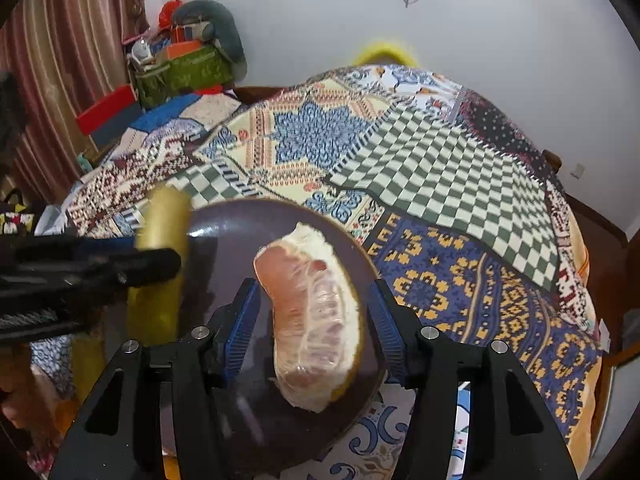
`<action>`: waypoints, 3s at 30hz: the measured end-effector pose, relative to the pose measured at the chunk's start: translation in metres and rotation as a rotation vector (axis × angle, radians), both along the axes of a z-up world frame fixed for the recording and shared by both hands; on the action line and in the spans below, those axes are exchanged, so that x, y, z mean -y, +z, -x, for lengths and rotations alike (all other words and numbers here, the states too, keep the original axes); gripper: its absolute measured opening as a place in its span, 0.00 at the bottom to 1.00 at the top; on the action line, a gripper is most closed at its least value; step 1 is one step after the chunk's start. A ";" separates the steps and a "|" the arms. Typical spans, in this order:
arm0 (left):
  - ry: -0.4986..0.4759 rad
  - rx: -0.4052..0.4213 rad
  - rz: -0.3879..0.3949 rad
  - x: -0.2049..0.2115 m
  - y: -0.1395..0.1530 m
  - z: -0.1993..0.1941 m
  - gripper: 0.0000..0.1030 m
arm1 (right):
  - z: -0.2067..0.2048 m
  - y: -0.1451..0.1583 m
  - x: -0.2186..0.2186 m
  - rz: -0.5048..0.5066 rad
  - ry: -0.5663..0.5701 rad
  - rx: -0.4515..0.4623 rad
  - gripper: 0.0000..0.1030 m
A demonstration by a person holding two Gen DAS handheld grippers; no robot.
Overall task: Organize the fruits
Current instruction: 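Lower both fruits onto the dark plate and open both tools, then withdraw both tools from the plate toward the remaining fruit, then grasp the large Dole orange with the right tool while the left tool grasps another pomelo wedge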
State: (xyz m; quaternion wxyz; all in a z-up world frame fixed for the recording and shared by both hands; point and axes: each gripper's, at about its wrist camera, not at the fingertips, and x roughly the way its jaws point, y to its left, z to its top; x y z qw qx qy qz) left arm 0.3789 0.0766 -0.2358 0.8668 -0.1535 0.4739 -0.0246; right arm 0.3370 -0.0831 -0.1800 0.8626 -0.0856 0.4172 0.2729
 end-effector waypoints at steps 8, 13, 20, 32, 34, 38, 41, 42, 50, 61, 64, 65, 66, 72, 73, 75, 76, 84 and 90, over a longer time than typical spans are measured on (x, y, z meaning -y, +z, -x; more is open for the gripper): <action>0.001 0.073 -0.050 0.006 0.034 0.022 0.41 | 0.020 0.029 0.010 -0.023 -0.013 0.056 0.53; 0.007 0.122 -0.088 0.007 0.057 0.046 0.43 | 0.041 0.050 0.017 -0.046 -0.024 0.098 0.54; 0.020 0.176 -0.124 0.007 0.085 0.083 0.43 | 0.074 0.074 0.027 -0.076 -0.041 0.143 0.57; 0.035 0.244 -0.205 0.011 0.114 0.151 0.55 | 0.121 0.091 0.042 -0.119 -0.060 0.162 0.60; 0.037 0.248 -0.214 0.012 0.115 0.161 0.56 | 0.129 0.091 0.044 -0.123 -0.068 0.163 0.63; 0.047 0.245 -0.234 0.008 0.111 0.174 0.61 | 0.139 0.089 0.048 -0.129 -0.074 0.152 0.64; 0.052 0.226 -0.243 0.002 0.104 0.184 0.62 | 0.145 0.084 0.051 -0.127 -0.076 0.139 0.66; 0.053 0.216 -0.246 0.000 0.100 0.186 0.62 | 0.148 0.083 0.051 -0.125 -0.077 0.136 0.67; 0.051 0.104 -0.268 -0.012 0.058 0.200 0.63 | 0.159 0.063 0.047 -0.088 -0.067 0.096 0.70; 0.024 -0.058 -0.282 -0.026 -0.003 0.208 0.67 | 0.157 0.032 0.038 -0.058 -0.053 0.006 0.70; 0.000 -0.080 -0.304 -0.026 -0.014 0.209 0.69 | 0.154 0.025 0.037 -0.060 -0.053 -0.020 0.70; -0.006 -0.081 -0.309 -0.026 -0.016 0.209 0.73 | 0.153 0.023 0.036 -0.059 -0.053 -0.027 0.70; -0.008 -0.076 -0.317 -0.026 -0.016 0.209 0.75 | 0.152 0.021 0.035 -0.057 -0.052 -0.033 0.70; -0.028 -0.059 -0.323 -0.031 -0.020 0.203 0.87 | 0.145 0.012 0.028 -0.044 -0.043 -0.054 0.70; -0.038 -0.059 -0.317 -0.030 -0.021 0.201 0.87 | 0.143 0.011 0.027 -0.044 -0.041 -0.059 0.70; -0.058 -0.054 -0.317 -0.027 -0.022 0.199 0.87 | 0.139 0.007 0.024 -0.045 -0.035 -0.069 0.70; -0.066 -0.053 -0.315 -0.026 -0.023 0.198 0.87 | 0.137 0.004 0.023 -0.045 -0.033 -0.075 0.70; -0.054 -0.029 -0.308 -0.021 -0.027 0.194 0.85 | 0.121 -0.016 0.012 -0.042 -0.025 -0.134 0.70; -0.082 -0.009 -0.249 -0.017 -0.025 0.198 0.57 | 0.120 -0.014 0.014 -0.076 -0.020 -0.140 0.63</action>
